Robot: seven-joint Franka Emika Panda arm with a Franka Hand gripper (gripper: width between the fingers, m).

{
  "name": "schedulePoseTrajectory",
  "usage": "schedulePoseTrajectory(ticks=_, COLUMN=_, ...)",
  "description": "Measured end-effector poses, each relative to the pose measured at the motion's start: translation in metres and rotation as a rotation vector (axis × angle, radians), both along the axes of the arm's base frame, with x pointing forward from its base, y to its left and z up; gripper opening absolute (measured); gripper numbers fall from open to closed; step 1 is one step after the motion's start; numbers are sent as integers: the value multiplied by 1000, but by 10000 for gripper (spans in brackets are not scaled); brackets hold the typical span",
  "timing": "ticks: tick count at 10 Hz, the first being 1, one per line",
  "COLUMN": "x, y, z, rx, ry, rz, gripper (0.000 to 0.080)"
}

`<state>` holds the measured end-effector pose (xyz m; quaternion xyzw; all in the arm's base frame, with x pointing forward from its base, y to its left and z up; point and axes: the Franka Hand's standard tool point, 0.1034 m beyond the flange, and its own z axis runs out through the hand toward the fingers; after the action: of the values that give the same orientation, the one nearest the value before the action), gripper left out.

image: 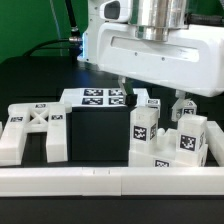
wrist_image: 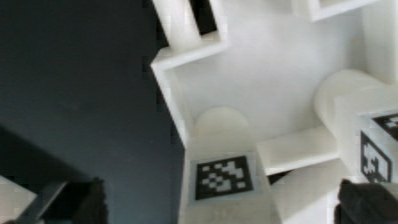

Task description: Assemble chair

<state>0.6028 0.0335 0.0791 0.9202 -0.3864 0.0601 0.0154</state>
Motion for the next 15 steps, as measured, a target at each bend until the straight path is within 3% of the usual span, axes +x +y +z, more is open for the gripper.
schedulePoseTrajectory(ticks=2, x=-1, y=0, z=-1, rx=-1, ry=-1, rz=1, gripper=649)
schedulePoseTrajectory(ticks=8, x=-13, y=6, z=-35, rx=-31, ry=12, rz=55, gripper=649)
schedulePoseTrajectory(ticks=15, x=-5, y=8, z=-36, rx=-46, ry=-55, rz=101, gripper=649)
